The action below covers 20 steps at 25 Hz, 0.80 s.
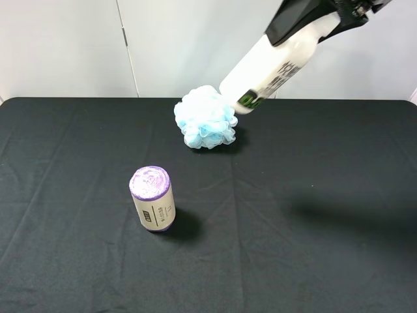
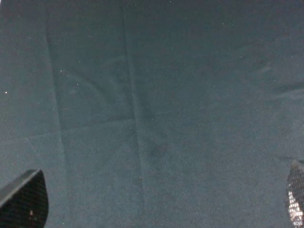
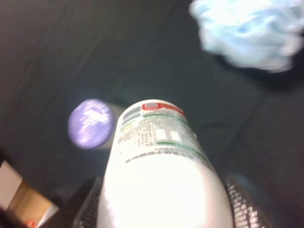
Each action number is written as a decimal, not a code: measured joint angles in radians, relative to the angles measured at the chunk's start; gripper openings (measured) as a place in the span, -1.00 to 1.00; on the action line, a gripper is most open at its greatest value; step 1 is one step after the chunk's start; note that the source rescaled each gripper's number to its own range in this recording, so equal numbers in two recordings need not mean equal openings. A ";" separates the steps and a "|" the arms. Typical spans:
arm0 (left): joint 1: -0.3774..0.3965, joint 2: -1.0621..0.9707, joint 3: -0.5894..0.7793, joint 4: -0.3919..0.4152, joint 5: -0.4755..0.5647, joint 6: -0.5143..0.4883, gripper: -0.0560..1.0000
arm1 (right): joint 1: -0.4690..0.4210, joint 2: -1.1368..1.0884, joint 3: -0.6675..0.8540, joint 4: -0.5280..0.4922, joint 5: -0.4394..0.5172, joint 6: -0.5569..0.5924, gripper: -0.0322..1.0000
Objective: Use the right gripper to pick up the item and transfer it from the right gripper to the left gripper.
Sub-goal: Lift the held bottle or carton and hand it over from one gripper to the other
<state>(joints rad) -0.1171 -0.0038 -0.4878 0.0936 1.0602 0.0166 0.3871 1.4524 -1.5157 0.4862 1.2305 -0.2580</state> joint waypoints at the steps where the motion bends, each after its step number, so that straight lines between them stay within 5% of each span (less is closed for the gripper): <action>1: 0.000 0.000 0.000 0.000 0.000 0.000 1.00 | 0.021 -0.007 0.012 0.002 0.001 0.000 -0.84; 8: 0.000 0.000 0.000 0.000 0.000 0.000 1.00 | 0.131 -0.010 0.042 0.048 0.005 -0.022 -0.84; 20: 0.000 0.011 -0.004 -0.019 0.000 0.012 1.00 | 0.141 -0.010 0.042 0.119 0.004 -0.076 -0.84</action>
<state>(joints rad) -0.1171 0.0070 -0.4920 0.0743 1.0602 0.0284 0.5283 1.4422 -1.4740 0.6056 1.2345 -0.3345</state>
